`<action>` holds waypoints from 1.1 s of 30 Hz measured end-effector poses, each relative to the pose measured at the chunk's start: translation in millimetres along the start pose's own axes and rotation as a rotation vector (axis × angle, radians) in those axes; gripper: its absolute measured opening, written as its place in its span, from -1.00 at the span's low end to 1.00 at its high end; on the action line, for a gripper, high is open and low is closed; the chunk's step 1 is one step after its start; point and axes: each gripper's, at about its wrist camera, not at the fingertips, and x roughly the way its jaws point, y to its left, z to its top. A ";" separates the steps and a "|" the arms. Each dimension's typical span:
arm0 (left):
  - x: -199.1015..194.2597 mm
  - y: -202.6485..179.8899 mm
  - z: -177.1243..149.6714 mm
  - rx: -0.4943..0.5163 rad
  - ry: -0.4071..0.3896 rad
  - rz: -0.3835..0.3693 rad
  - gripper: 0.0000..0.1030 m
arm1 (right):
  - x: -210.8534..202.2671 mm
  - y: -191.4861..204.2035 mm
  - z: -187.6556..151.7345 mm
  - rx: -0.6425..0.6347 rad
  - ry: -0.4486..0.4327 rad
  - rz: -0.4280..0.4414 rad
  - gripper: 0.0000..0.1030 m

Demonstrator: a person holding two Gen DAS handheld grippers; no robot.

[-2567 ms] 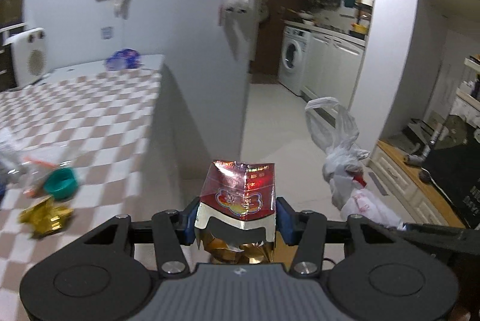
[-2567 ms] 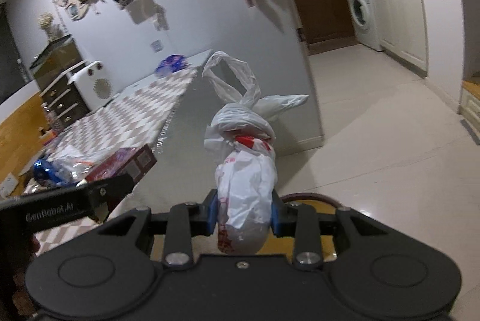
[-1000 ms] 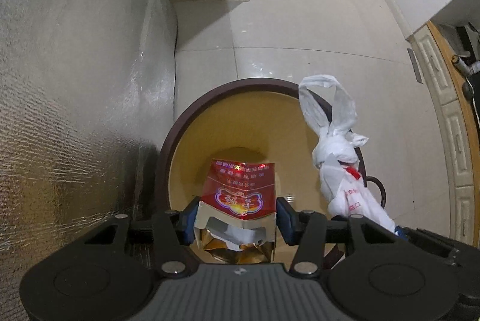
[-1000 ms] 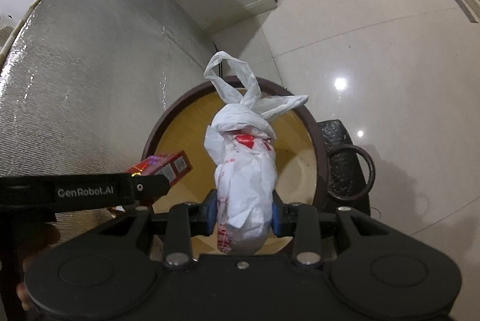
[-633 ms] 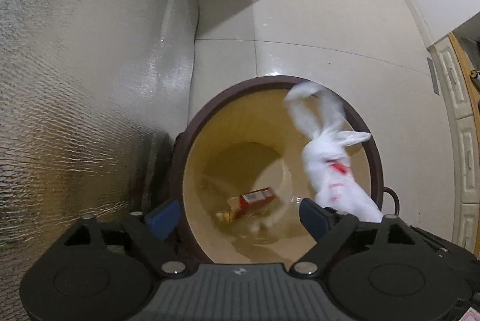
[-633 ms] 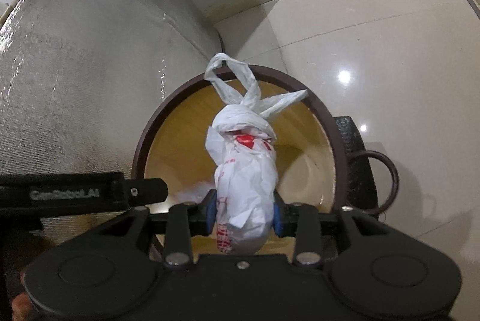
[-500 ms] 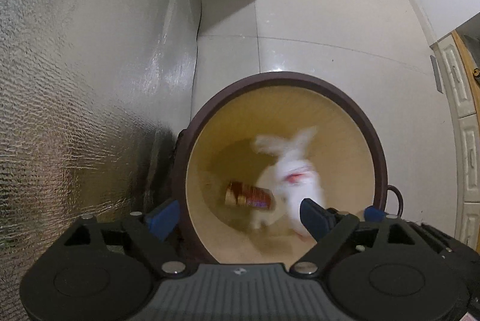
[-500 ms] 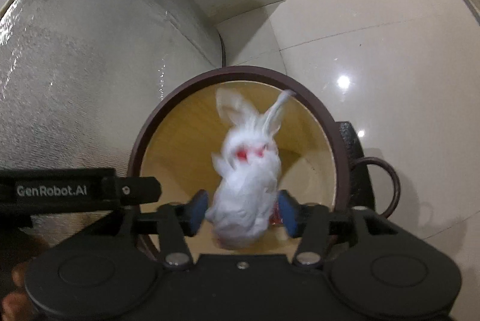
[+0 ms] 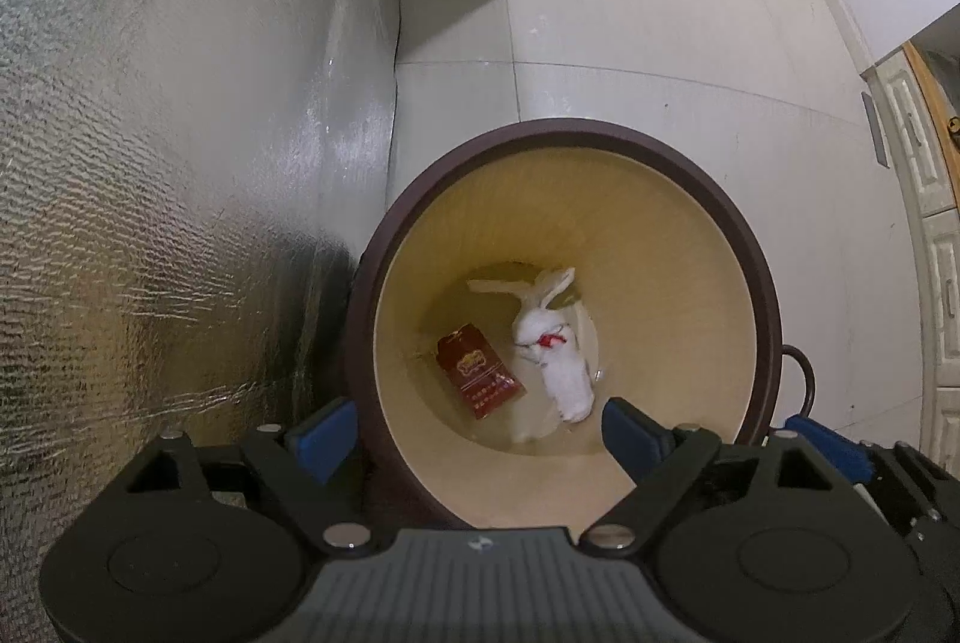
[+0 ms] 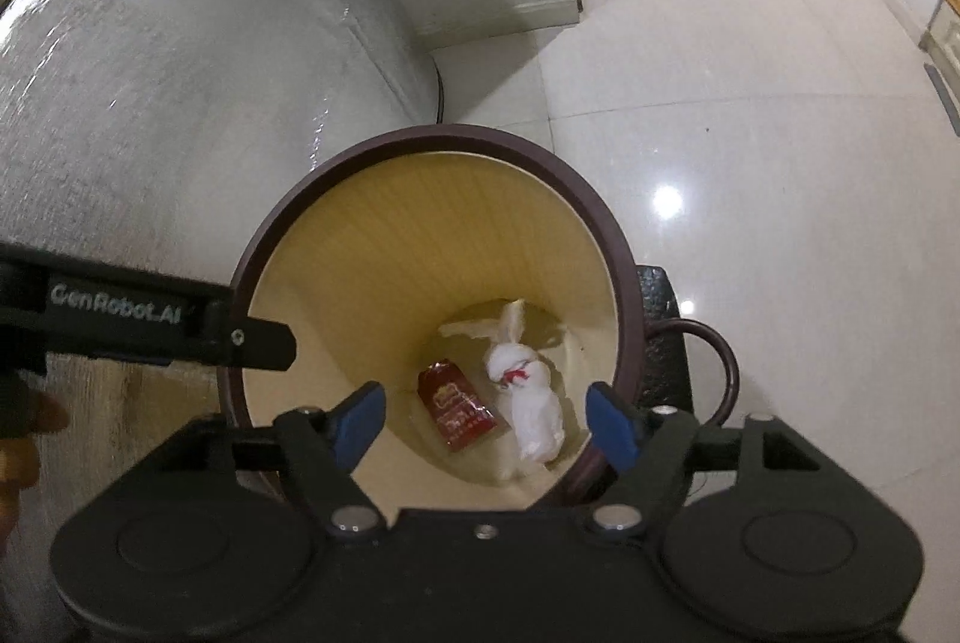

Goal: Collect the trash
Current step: 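Open both tools to drop the snack box and bag into the bin, then move both tools back to the table and close the left tool on the gold wrapper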

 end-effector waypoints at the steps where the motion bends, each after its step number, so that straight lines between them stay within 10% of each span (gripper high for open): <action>1: -0.1 0.5 -0.4 -0.001 0.001 0.003 0.74 | -1.6 1.6 -0.9 -0.013 -0.001 -0.002 0.48; 14: -18.4 4.6 -16.3 -0.002 -0.026 0.065 0.95 | -29.9 10.1 -12.6 -0.081 -0.055 -0.034 1.00; 33: -117.1 15.8 -71.7 0.027 -0.177 -0.008 0.97 | -111.8 19.8 -40.6 -0.081 -0.181 -0.087 1.00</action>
